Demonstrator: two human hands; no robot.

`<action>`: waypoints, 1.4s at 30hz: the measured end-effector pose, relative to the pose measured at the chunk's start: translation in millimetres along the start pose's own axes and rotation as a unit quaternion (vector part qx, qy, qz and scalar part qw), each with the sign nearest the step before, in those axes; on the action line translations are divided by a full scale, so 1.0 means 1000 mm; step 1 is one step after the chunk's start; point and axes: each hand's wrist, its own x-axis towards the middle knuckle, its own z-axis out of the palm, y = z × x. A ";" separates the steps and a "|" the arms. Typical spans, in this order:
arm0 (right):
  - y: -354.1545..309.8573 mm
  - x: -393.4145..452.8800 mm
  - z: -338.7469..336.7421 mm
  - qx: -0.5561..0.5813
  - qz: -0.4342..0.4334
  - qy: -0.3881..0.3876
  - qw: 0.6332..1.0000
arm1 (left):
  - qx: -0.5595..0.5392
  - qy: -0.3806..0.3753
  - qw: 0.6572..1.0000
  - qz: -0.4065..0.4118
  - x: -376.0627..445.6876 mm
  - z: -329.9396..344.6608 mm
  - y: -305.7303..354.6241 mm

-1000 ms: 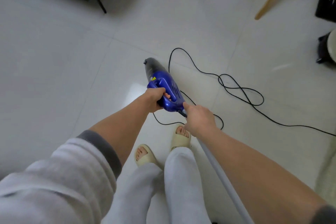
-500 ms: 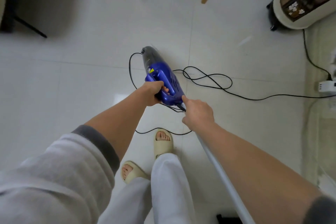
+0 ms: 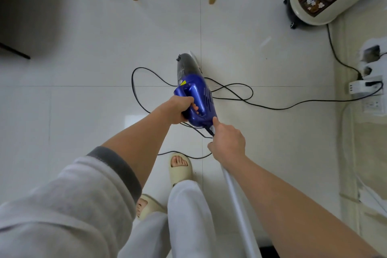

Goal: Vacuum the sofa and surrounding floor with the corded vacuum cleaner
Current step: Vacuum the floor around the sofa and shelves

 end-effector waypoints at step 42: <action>-0.173 0.090 -0.038 -0.018 -0.070 -0.045 0.996 | -0.014 0.060 0.998 -0.005 0.034 -0.162 0.105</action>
